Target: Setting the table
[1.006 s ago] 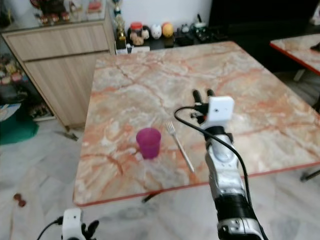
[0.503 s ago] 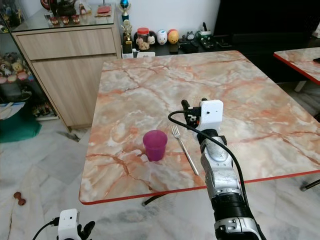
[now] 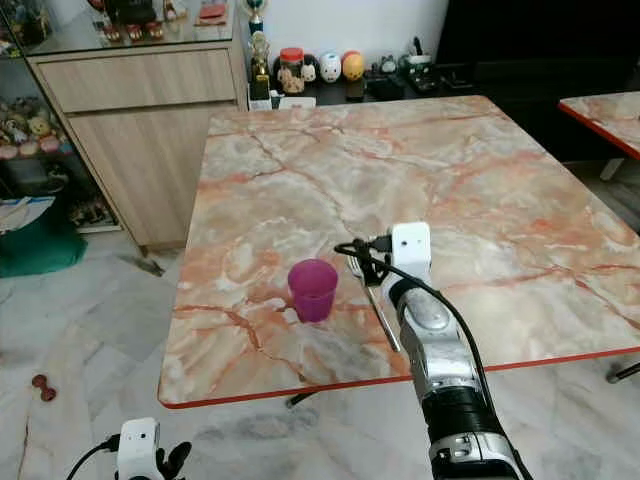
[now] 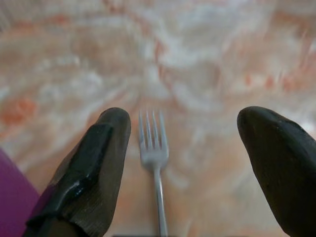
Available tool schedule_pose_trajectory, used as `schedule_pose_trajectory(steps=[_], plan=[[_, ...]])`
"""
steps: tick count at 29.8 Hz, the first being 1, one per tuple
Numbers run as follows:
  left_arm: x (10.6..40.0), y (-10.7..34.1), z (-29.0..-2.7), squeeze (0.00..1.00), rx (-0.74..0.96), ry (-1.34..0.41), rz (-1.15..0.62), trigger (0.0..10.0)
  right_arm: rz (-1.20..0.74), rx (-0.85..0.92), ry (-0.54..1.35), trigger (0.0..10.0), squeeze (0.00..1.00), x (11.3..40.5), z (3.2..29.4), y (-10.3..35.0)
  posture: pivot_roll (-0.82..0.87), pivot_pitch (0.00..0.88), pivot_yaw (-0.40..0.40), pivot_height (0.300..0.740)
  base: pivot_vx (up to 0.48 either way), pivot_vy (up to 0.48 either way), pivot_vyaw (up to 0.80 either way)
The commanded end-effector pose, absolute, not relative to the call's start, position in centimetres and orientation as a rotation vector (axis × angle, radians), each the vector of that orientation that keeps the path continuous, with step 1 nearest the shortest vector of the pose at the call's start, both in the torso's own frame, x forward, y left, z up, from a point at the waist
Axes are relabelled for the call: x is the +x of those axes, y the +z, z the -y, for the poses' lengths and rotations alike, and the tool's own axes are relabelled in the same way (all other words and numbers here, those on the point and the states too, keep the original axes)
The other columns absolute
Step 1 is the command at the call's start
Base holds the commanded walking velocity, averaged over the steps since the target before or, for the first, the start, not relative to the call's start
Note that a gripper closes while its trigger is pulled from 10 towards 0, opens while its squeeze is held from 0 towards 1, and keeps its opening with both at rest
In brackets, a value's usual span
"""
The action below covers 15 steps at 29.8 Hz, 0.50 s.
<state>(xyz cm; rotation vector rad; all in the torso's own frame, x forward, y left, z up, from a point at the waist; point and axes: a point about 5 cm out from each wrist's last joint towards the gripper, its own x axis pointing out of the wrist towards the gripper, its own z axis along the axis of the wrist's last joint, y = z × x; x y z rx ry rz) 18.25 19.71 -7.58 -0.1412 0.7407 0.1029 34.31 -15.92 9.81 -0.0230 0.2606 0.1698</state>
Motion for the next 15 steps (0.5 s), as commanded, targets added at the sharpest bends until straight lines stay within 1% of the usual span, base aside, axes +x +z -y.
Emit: schedule_pose_trajectory(steps=[1, 15], plan=[[17.7, -7.9, -19.9, 0.0, -0.13, 0.105, -0.765, 10.0, -0.296, -0.028, 0.19, 10.0, 0.0, 34.6, 15.6, 9.7, -0.05, 0.0, 0.015, 0.74, 0.0, 0.0, 0.0], [17.0, -8.2, -20.0, 0.0, -0.133, 0.114, -0.795, 10.0, -0.381, -0.031, 0.254, 10.0, 0.0, 34.8, 15.0, 8.6, -0.05, 0.0, 0.012, 0.74, 0.0, 0.0, 0.0]])
